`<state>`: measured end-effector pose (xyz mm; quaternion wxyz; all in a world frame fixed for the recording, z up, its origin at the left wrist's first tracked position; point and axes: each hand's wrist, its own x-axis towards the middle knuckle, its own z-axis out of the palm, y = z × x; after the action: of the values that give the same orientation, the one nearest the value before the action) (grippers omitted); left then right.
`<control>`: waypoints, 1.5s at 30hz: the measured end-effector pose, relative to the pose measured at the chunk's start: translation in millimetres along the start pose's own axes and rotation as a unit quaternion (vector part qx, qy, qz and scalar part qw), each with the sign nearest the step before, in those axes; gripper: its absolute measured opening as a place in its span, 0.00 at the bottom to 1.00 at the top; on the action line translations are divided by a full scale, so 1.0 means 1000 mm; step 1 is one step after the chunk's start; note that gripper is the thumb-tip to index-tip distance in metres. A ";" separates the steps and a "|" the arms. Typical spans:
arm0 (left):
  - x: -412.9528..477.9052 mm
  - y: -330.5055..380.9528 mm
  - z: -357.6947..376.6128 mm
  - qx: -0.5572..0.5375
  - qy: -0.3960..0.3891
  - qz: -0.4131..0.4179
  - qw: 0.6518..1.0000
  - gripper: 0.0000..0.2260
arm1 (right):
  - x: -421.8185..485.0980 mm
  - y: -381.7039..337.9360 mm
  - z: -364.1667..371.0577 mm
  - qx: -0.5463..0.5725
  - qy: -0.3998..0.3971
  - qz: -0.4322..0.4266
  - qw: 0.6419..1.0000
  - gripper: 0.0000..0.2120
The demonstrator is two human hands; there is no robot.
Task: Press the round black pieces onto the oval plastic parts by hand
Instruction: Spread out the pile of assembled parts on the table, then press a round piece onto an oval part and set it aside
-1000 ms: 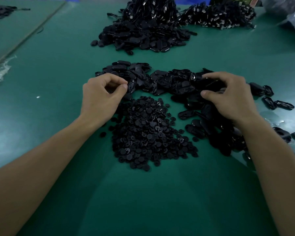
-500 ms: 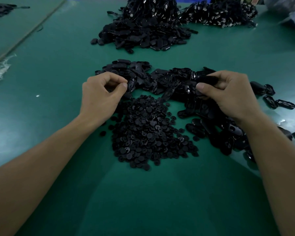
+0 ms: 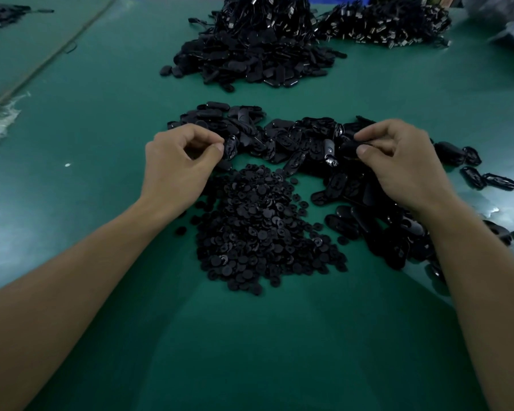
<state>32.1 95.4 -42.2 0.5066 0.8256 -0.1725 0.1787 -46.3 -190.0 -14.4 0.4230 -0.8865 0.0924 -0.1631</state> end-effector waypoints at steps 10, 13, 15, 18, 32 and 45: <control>-0.001 0.001 0.000 -0.001 -0.004 0.000 1.000 0.09 | 0.004 -0.012 0.023 -0.315 -0.068 -0.118 0.939 0.19; -0.001 0.002 -0.001 0.000 -0.005 0.001 1.000 0.10 | 0.005 -0.012 0.031 -0.337 -0.093 -0.110 0.930 0.19; 0.000 0.002 -0.001 0.000 -0.004 0.002 1.000 0.10 | 0.007 -0.010 0.031 -0.300 -0.055 -0.122 0.944 0.14; -0.001 0.001 0.000 -0.001 -0.003 0.000 1.000 0.09 | 0.008 -0.008 0.027 -0.185 -0.005 -0.106 0.977 0.09; 0.000 0.001 0.000 0.006 -0.001 0.005 1.000 0.09 | 0.001 -0.010 0.016 -0.118 -0.066 -0.113 0.984 0.10; -0.002 0.001 -0.001 0.005 -0.004 -0.001 1.000 0.10 | -0.027 0.002 -0.051 -0.250 -0.359 0.039 0.898 0.57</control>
<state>30.1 95.7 -41.6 0.5018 0.8290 -0.1729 0.1764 -89.9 -219.8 8.9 0.1983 -0.9570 0.0062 0.2114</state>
